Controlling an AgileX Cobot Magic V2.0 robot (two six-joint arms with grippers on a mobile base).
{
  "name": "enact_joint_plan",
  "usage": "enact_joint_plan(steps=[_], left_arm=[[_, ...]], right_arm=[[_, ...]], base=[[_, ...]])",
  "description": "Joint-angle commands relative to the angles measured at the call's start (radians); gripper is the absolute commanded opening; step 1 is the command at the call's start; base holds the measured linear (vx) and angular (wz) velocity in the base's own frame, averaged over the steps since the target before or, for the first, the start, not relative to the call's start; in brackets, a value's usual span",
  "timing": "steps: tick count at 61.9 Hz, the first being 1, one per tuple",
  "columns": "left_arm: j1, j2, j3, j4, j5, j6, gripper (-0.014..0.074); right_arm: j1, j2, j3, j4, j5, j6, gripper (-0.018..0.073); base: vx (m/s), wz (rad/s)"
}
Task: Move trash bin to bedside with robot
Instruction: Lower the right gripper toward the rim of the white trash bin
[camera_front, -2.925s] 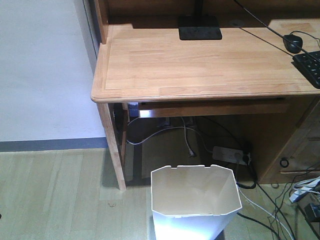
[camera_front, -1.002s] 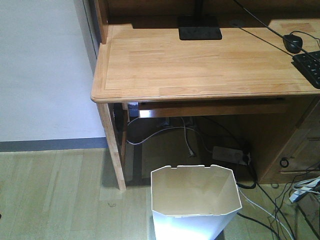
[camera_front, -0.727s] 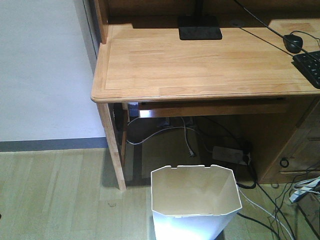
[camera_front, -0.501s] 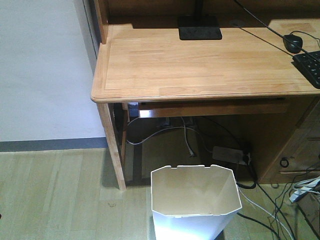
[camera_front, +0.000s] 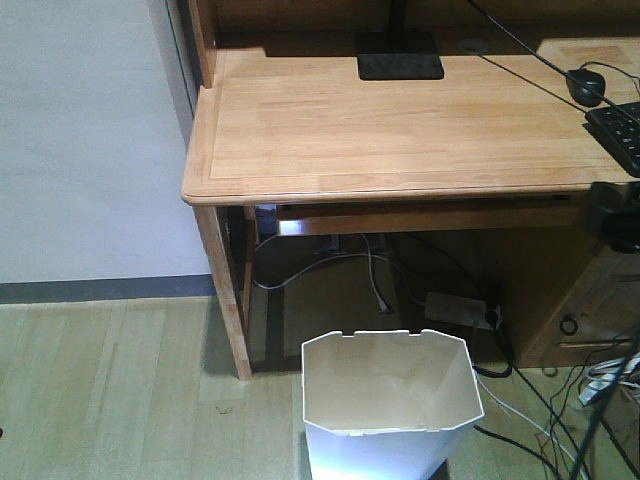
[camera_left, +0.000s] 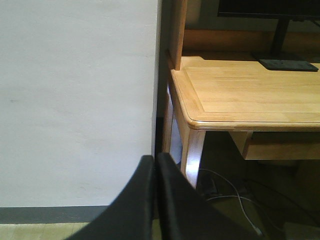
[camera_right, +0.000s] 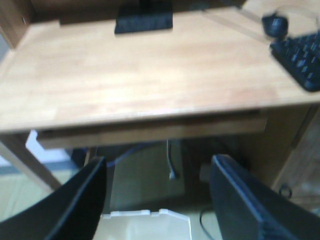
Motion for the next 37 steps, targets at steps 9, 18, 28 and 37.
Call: enact_joint_plan(steps=[9,18,28,37], left_arm=[[0.0,-0.014,0.012,-0.004,-0.069,-0.006,-0.0006],[0.0,-0.014,0.012,-0.004,-0.069,-0.006,-0.0006],[0.0,-0.014,0.012,-0.004,-0.069,-0.006,-0.0006],[0.0,-0.014,0.012,-0.004,-0.069,-0.006,-0.0006]], right_arm=[[-0.003,0.209,-0.133,0.009,0.048,-0.101,0.0449],[-0.003,0.365,-0.205,0.02,0.116,-0.143,0.0449],[-0.014,0.534,-0.276,0.008,0.18,-0.17,0.0449],[-0.068,0.674,-0.343,0.032,0.235,-0.172,0.045]], base=[[0.0,0.0],[0.0,0.0],[0.0,0.0],[0.0,0.0]])
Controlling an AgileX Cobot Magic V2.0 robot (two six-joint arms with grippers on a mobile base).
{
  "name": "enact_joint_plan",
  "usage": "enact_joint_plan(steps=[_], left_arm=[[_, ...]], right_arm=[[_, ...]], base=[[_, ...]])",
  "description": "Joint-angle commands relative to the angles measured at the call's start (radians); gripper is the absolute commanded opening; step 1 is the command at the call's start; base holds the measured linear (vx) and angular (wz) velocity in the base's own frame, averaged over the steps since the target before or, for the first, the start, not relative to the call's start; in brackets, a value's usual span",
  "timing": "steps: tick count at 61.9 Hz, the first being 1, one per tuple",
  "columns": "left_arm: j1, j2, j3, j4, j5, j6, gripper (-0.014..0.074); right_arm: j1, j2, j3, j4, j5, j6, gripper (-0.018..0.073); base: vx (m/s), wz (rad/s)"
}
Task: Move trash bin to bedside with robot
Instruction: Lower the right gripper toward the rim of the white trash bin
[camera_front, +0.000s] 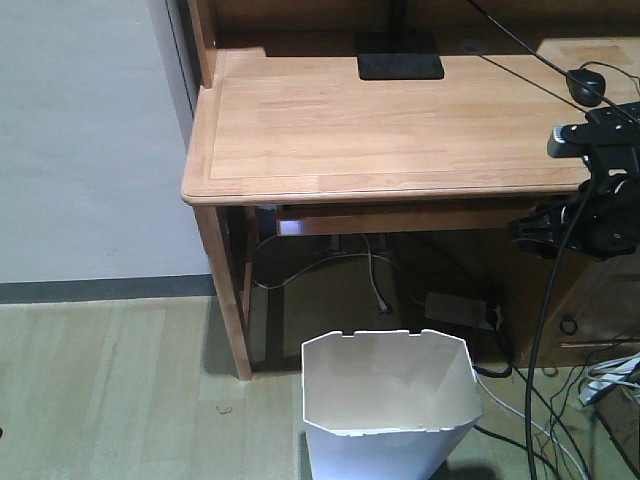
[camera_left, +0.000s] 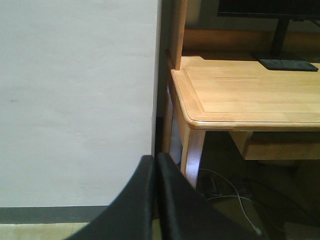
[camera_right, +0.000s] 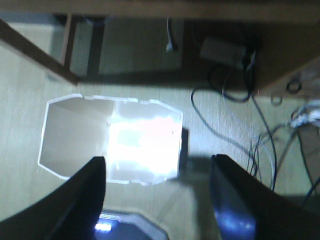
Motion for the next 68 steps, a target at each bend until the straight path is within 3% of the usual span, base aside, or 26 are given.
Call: enact_joint_plan(steps=[1,7,19,31,56,68], left_arm=[[0.0,-0.014,0.012,-0.004,-0.069,-0.006,-0.0006],[0.0,-0.014,0.012,-0.004,-0.069,-0.006,-0.0006],[0.0,-0.014,0.012,-0.004,-0.069,-0.006,-0.0006],[0.0,-0.014,0.012,-0.004,-0.069,-0.006,-0.0006],[0.0,-0.014,0.012,-0.004,-0.069,-0.006,-0.0006],[0.0,-0.014,0.012,-0.004,-0.069,-0.006,-0.0006]], right_arm=[[-0.043,0.057,-0.069,0.021,0.0,-0.012,0.0451],[-0.079,0.137,-0.096,0.044,0.011,-0.031,0.0462],[-0.077,0.268,-0.118,0.057,-0.029,-0.102,0.0531],[-0.077,0.391,-0.118,0.066,-0.151,-0.129,0.0615],[-0.077,0.678,-0.123,0.215,-0.392,-0.333,0.0592],[-0.077,0.839,-0.229,0.268,-0.333,-0.407,0.0592]], base=[[0.0,0.0],[0.0,0.0],[0.0,0.0],[0.0,0.0],[0.0,0.0],[0.0,0.0]])
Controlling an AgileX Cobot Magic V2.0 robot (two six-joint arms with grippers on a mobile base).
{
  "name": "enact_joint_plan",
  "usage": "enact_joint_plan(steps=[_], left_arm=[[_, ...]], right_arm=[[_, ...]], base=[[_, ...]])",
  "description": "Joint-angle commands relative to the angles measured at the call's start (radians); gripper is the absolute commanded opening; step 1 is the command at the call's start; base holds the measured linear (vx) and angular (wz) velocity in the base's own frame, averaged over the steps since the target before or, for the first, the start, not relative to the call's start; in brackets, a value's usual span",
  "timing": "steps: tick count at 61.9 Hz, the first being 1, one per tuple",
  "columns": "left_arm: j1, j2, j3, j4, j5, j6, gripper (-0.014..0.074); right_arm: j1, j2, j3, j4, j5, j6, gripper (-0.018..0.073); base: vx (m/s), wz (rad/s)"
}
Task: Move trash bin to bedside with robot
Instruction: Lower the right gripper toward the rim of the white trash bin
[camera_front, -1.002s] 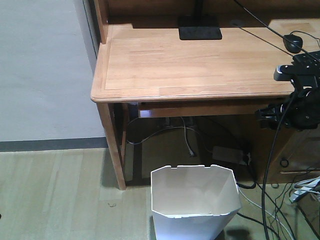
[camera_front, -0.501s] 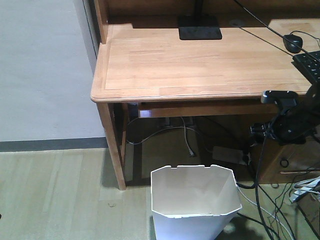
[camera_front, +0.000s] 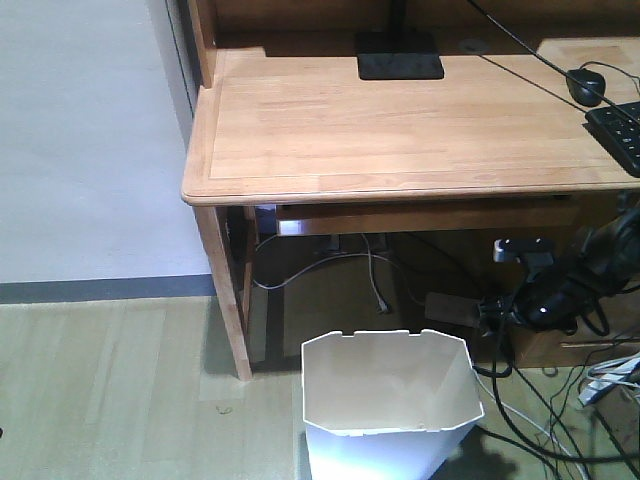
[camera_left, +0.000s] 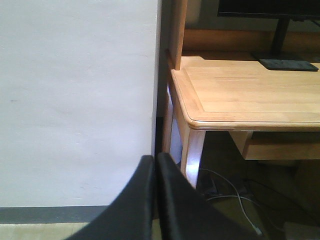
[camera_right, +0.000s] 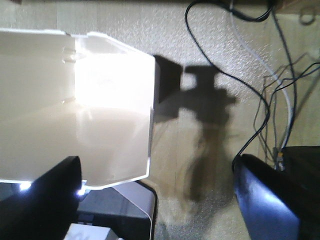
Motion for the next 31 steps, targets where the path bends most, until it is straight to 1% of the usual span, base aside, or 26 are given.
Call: enact_joint_plan(steps=[1,9,14,23,31], left_arm=[[0.0,-0.014,0.012,-0.004,-0.069,-0.006,-0.0006],[0.0,-0.014,0.012,-0.004,-0.069,-0.006,-0.0006],[0.0,-0.014,0.012,-0.004,-0.069,-0.006,-0.0006],[0.0,-0.014,0.012,-0.004,-0.069,-0.006,-0.0006],[0.0,-0.014,0.012,-0.004,-0.069,-0.006,-0.0006]], right_arm=[[-0.002,0.03,-0.073,0.037,0.017,-0.053,0.0592],[-0.002,0.117,-0.128,0.07,0.0,-0.065,0.0592],[-0.002,0.163,-0.159,0.073,-0.01,-0.075,0.0592],[-0.002,0.253,-0.232,0.072,0.018,-0.1,0.0592],[-0.002,0.326,-0.304,0.072,0.039,-0.101,0.0592]], base=[[0.0,0.0],[0.0,0.0],[0.0,0.0],[0.0,0.0],[0.0,0.0]])
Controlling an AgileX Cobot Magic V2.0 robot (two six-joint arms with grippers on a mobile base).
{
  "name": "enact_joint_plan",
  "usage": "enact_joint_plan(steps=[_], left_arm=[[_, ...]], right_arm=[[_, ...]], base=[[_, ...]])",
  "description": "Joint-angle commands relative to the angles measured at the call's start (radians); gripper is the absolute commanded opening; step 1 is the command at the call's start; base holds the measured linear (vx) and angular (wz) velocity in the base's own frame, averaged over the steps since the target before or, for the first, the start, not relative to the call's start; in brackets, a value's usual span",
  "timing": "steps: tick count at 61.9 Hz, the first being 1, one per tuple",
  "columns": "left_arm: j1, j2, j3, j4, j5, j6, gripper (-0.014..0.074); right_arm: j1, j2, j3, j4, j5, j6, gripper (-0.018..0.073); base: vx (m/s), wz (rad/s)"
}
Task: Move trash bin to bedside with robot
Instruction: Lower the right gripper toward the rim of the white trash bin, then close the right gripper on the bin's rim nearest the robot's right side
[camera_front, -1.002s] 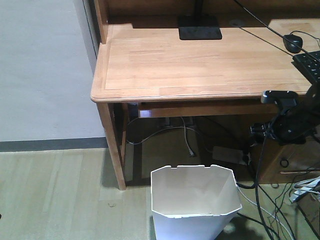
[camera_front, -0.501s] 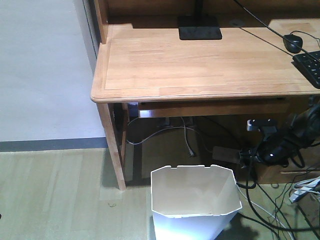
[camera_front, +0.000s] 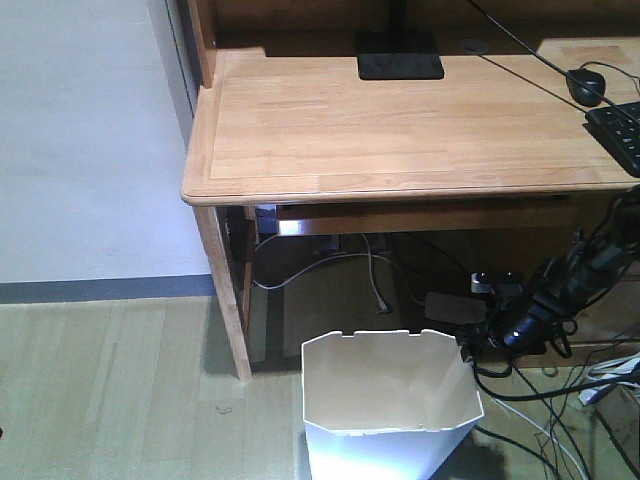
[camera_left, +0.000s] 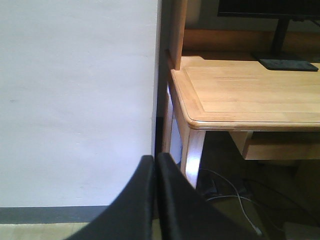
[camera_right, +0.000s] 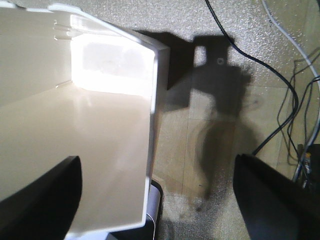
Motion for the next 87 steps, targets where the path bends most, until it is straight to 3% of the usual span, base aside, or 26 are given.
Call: enact_joint_plan(steps=[1,27,38,53,73,87], left_arm=[[0.0,-0.014,0.012,-0.004,-0.069,-0.006,-0.0006],[0.0,-0.014,0.012,-0.004,-0.069,-0.006,-0.0006],[0.0,-0.014,0.012,-0.004,-0.069,-0.006,-0.0006],[0.0,-0.014,0.012,-0.004,-0.069,-0.006,-0.0006],[0.0,-0.014,0.012,-0.004,-0.069,-0.006,-0.0006],[0.0,-0.014,0.012,-0.004,-0.069,-0.006,-0.0006]], right_arm=[[-0.002,-0.009,-0.061,0.005,0.02,-0.013,0.0592],[-0.002,0.182,-0.236,0.008,0.089,-0.012,0.0589],[-0.002,0.253,-0.314,0.01,0.148,-0.008,0.0539],[-0.002,0.319,-0.39,0.012,0.163,-0.004,0.0361],[-0.002,0.359,-0.5,0.012,0.281,-0.004,-0.0007],[-0.008,0.342,-0.512,0.125,0.33,-0.072,-0.001]], base=[[0.0,0.0],[0.0,0.0],[0.0,0.0],[0.0,0.0],[0.0,0.0],[0.0,0.0]])
